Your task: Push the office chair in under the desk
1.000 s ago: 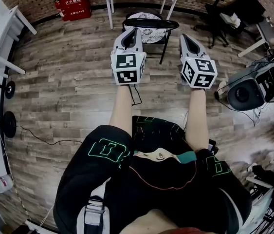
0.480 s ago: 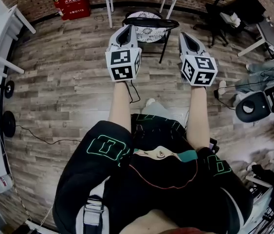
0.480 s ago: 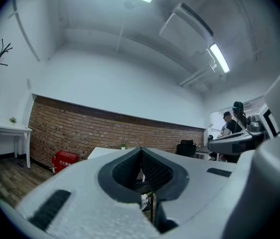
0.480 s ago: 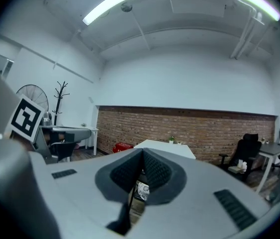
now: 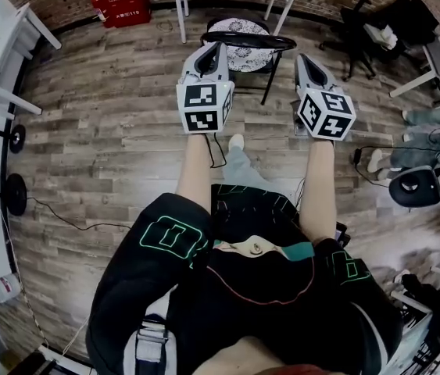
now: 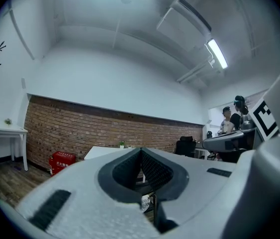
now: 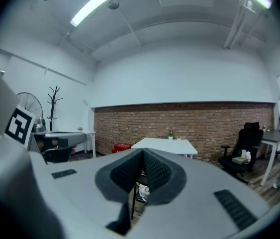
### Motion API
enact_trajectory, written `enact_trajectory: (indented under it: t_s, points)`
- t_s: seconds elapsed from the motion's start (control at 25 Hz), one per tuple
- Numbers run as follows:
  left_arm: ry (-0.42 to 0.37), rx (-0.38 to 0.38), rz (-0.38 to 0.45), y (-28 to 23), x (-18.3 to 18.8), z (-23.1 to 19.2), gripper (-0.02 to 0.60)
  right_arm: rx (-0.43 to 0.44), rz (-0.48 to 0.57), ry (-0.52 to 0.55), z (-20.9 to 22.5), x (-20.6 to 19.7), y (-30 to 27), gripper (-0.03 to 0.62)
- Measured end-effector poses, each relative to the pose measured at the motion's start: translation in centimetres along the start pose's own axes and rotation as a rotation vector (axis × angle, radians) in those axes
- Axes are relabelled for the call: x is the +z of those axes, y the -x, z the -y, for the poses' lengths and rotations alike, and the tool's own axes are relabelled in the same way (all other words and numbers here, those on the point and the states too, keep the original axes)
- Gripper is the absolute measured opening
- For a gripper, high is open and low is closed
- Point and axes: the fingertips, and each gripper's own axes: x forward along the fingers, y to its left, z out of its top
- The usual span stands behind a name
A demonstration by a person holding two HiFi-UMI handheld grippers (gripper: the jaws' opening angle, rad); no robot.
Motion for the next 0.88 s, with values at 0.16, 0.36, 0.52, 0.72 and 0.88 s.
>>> enact_trajectory:
  t_s: [0.16, 0.36, 0.52, 0.72, 0.88]
  points:
    - [0.006, 0.014, -0.019, -2.9, -1.1, -1.5, 0.009, 0.017, -0.009, -0.009, 1.0, -0.4, -3.4, 0.005]
    - [0.018, 0.019, -0.061, -7.8, -2.8, -2.6, 0.009, 0.012, -0.049, -0.037, 3.9, -1.5, -8.2, 0.005]
    - [0.023, 0.021, -0.108, -12.2, -4.5, -3.3, 0.009, 0.018, -0.081, -0.066, 5.9, -2.4, -12.5, 0.005]
    - [0.001, -0.008, -0.172, -18.3, -6.4, -3.2, 0.009, 0.002, -0.105, -0.123, 9.6, -3.9, -17.5, 0.005]
    - [-0.030, -0.041, -0.195, -23.1, -6.5, -3.2, 0.009, -0.023, -0.090, -0.179, 13.2, -3.8, -21.2, 0.005]
